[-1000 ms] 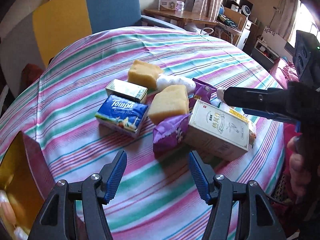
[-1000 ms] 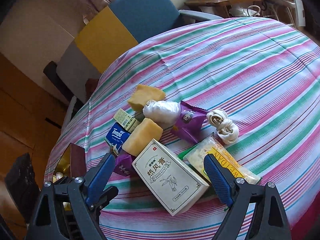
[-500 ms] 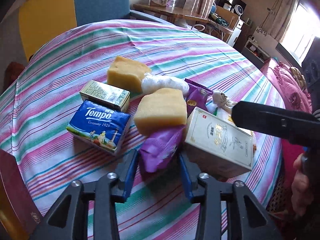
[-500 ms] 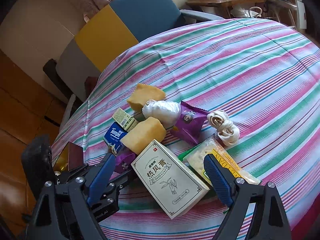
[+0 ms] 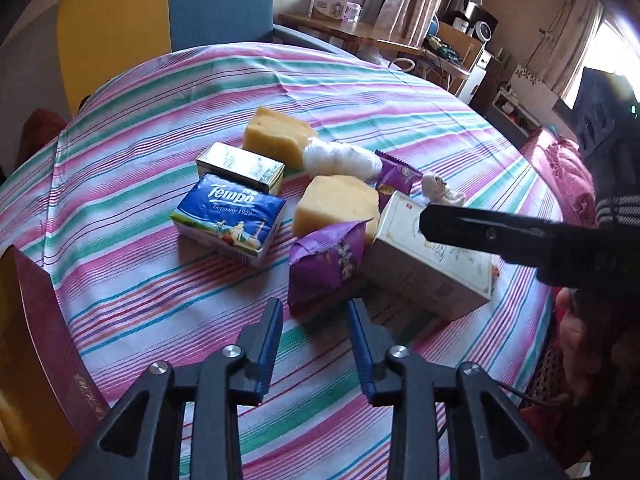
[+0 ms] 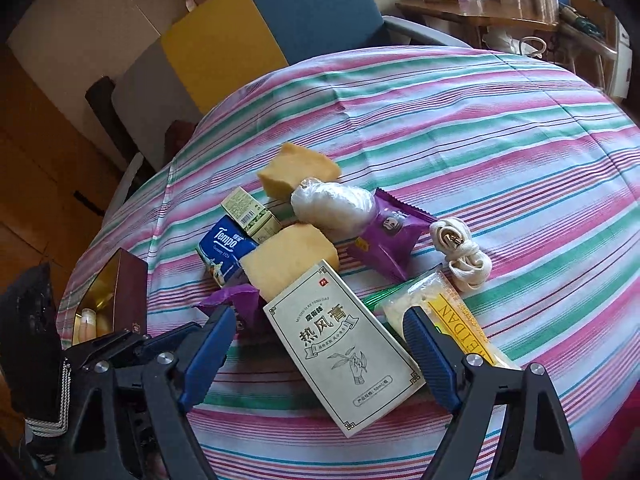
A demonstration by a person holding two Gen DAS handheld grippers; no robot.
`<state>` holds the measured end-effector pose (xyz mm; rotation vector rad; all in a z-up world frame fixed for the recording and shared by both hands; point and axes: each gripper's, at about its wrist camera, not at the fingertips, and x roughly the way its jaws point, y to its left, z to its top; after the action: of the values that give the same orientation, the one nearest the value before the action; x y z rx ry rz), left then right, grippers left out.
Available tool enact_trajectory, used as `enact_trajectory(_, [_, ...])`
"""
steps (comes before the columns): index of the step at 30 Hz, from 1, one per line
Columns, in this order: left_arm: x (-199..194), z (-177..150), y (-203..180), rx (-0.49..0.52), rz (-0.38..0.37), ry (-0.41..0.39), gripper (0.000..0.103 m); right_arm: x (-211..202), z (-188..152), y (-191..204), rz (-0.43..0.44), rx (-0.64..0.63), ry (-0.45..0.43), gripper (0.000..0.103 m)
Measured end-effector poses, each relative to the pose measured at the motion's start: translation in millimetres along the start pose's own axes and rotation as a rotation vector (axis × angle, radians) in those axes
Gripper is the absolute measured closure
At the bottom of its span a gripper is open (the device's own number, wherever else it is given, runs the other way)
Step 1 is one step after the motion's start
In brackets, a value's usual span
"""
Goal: Organize objects
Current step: 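Grasp the purple snack packet with the left gripper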
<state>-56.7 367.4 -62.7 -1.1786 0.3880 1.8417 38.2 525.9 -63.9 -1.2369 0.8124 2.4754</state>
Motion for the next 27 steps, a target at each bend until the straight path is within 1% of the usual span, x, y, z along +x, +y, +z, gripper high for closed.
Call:
enact_trajectory(1, [0,2,0,-0.004,0.009,-0.004,0.064,-1,0,-1,-0.001,0.004,-0.002,0.016])
enact_trajectory(2, [1,2,-1,-0.002,0.017,-0.004,0.063,-1,0,-1,-0.002,0.008,-0.003,0.016])
enact_trajectory(4, [3,4,-4,0.004,0.03,-0.001,0.058,-1,0,-1,-0.002,0.009,-0.005,0.016])
enact_trajectory(9, [16,8,-8,-0.026,0.03,-0.004,0.058,-6,2,-6,0.009,0.034,-0.024,0.016])
enact_trajectory(14, [33,12,-12,-0.033,0.067,0.008,0.057,-5,3,-5,0.018,0.029,-0.022,0.016])
enact_trajectory(17, [38,16,-9,-0.058,0.045,-0.005,0.057,-4,3,-4,0.018,0.024,-0.017,0.016])
enact_trajectory(20, [39,17,-4,-0.076,0.021,-0.024,0.06,-2,3,-4,0.016,0.016,-0.01,0.02])
enact_trajectory(21, [39,16,-2,-0.075,0.004,-0.029,0.062,-1,2,-3,0.013,0.011,-0.006,0.023])
enact_trajectory(22, [36,15,0,-0.078,-0.008,-0.039,0.07,0,2,-2,0.011,0.005,0.001,0.025])
enact_trajectory(23, [33,14,0,-0.074,-0.008,-0.043,0.07,1,2,-1,0.01,-0.002,0.008,0.029])
enact_trajectory(27, [14,9,3,-0.071,-0.004,-0.066,0.071,5,0,5,0.015,-0.035,0.03,0.029])
